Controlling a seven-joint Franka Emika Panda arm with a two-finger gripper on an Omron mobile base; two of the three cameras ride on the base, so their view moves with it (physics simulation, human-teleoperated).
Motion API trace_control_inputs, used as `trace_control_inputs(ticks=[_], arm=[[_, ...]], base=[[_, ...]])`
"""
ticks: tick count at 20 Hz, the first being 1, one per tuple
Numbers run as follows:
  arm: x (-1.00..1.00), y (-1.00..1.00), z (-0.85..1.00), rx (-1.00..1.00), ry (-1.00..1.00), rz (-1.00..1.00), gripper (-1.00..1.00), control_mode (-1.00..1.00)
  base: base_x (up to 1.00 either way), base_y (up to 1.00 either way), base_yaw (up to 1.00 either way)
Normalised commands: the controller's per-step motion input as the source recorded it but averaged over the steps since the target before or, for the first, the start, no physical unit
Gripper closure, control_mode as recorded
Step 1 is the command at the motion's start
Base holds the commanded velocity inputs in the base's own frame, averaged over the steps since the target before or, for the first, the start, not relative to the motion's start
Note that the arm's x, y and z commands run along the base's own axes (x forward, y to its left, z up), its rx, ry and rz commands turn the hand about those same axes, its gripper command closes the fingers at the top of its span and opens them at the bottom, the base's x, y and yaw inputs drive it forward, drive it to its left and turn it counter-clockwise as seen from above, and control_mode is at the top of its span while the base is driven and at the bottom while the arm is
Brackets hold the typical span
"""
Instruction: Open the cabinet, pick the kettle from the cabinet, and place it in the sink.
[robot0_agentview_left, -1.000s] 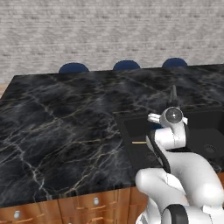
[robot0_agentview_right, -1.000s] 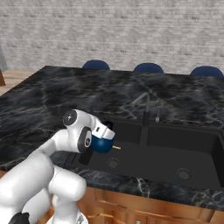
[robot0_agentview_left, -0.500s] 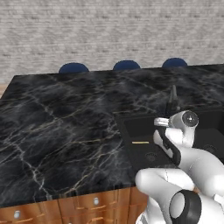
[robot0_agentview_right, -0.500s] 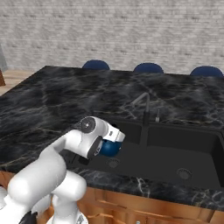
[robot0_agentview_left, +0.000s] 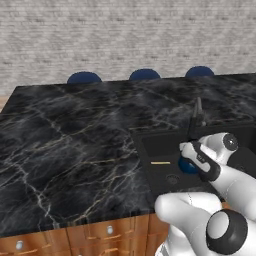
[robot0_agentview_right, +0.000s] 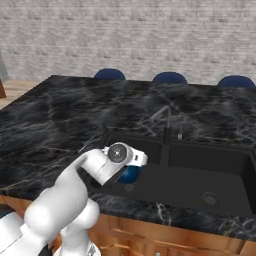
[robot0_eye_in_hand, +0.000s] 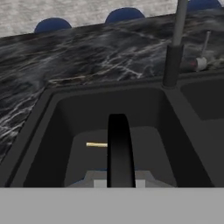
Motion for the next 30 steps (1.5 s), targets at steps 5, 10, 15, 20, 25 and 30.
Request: trace_control_inputs(ticks=[5,10,15,20,25,30], arm=[[0.08,0.06,-0.18,0.00,0.00,0.16,1.00,-1.00],[0.13,0.07,-0.18,0.00,0.00,0.12,1.00,-1.00],[0.18,0.13,-0.20,0.00,0.00,0.14,1.00,-1.00],[0.11,0.19,-0.17,0.00,0.00,0.12,1.00,-1.00],[0.12,0.13,-0.15,0.00,0.00,0.04,1.00,-1.00],[0.10,0.02,-0.18,0.00,0.00,0.00,1.00,-1.00]], base=[[0.00,0.00,0.00],[0.00,0.00,0.00],[0.00,0.00,0.00],[0.00,0.00,0.00],[0.00,0.00,0.00],[0.00,0.00,0.00]])
